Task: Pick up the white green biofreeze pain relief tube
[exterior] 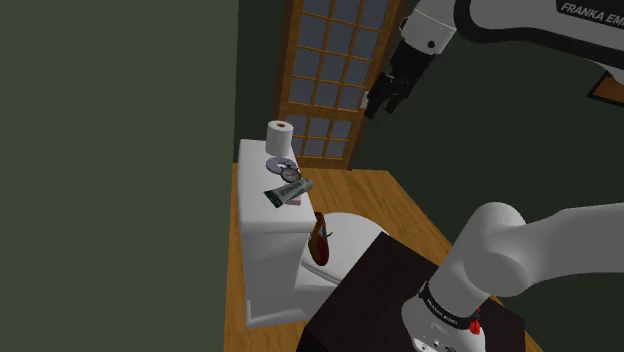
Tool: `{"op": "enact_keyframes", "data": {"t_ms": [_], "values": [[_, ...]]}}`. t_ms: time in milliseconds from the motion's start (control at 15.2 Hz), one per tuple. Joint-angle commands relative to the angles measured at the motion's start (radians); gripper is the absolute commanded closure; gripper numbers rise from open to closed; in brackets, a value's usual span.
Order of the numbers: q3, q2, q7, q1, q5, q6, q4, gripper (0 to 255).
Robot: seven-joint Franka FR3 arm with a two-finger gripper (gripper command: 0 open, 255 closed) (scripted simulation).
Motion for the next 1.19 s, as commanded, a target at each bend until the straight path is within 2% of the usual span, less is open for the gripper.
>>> {"op": "enact_keyframes", "data": {"t_ms": [0,594,1122], "values": [[0.0,0.0,0.0,0.0,0.0,0.0,0.0,0],[-0.183,0.325,-0.492,0.156,0.018,0.13,0.06,0],[-0.26,0.639,-0.925,0.265,0.088,0.178,0.17,0]]}}
